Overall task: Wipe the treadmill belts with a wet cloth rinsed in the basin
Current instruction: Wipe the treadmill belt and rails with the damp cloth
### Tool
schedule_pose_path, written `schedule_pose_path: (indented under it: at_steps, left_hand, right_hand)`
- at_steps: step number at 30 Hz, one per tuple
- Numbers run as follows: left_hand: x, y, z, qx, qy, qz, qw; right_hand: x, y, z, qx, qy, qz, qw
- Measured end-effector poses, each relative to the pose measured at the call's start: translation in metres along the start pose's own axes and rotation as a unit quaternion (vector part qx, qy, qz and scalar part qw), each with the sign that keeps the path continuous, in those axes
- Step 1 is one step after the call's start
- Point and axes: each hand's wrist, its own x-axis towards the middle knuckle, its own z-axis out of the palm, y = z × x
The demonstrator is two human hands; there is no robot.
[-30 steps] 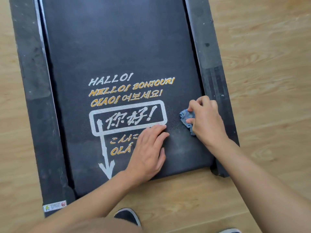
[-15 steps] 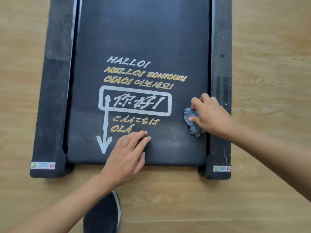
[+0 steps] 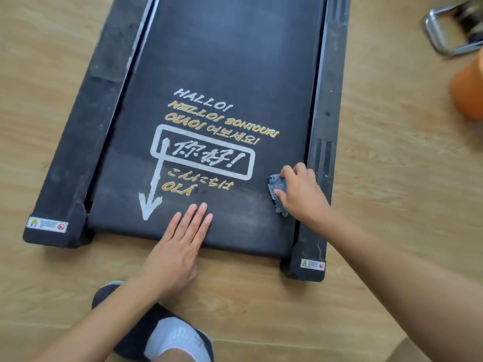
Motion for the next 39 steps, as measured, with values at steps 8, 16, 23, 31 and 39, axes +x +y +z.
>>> schedule_pose_path:
  at_steps: [8, 16, 23, 31, 39]
  left_hand:
    - [-0.002, -0.002, -0.001, 0.006, -0.005, 0.010, 1.000]
    - [-0.003, -0.004, -0.002, -0.007, -0.006, 0.010, 1.000]
    - [-0.001, -0.003, 0.003, -0.003, -0.005, -0.007, 1.000]
    - [0.002, -0.005, -0.002, -0.058, -0.007, -0.011, 0.998]
    - [0.007, 0.003, -0.010, -0.090, -0.030, -0.046, 0.994]
  right_hand:
    - [-0.075, 0.001, 0.031, 0.017, 0.018, -0.044, 0.999]
    - [-0.082, 0.014, 0.043, 0.065, -0.011, -0.060, 0.996]
    - [0.018, 0.010, 0.008, 0.154, 0.049, 0.040, 0.986]
    - [-0.114, -0.016, 0.058, 0.146, -0.046, -0.079, 0.985]
    - [0.006, -0.019, 0.021, 0.168, 0.056, -0.015, 0.984]
